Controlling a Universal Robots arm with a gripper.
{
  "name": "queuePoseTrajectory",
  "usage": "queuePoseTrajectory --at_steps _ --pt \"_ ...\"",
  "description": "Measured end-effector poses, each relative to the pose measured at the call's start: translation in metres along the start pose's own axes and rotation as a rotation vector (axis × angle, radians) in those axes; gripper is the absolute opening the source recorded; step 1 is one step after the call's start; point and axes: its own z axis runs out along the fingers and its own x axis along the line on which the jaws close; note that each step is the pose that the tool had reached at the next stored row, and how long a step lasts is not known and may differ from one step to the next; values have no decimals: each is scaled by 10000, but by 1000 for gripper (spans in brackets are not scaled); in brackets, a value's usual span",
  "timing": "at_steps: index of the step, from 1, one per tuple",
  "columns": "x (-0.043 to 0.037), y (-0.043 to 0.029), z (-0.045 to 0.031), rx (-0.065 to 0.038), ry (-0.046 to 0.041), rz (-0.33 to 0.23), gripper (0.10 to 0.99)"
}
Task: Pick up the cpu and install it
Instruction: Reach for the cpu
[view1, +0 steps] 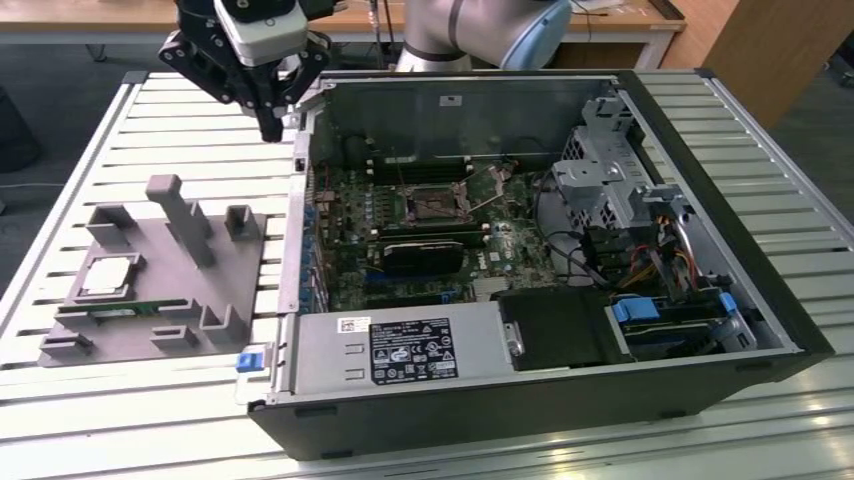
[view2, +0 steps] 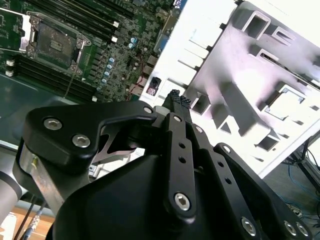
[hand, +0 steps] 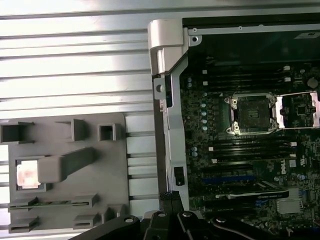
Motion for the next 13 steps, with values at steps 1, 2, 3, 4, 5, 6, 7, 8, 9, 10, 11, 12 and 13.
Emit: queuePoseTrajectory --at_steps 1,2,3,4,5,6,7,8,9,10,11,12,13 --pt "8 -1 1 0 0 0 106" --pt "14 -1 2 -1 0 0 106" --pt "20 -2 2 -1 0 0 106" --pt "26 -2 2 -1 1 0 106" --pt "33 -3 2 0 2 0 106" --pt "39 -3 3 0 2 0 106" --pt "45 -4 3 0 3 0 106" --pt "52 -4 4 0 3 0 106" --pt "58 -5 5 0 4 0 106" --pt "65 -5 5 0 5 1 106" --pt "71 -6 6 0 5 1 106" --pt "77 -6 7 0 6 0 106" --pt "83 -7 7 1 7 0 106"
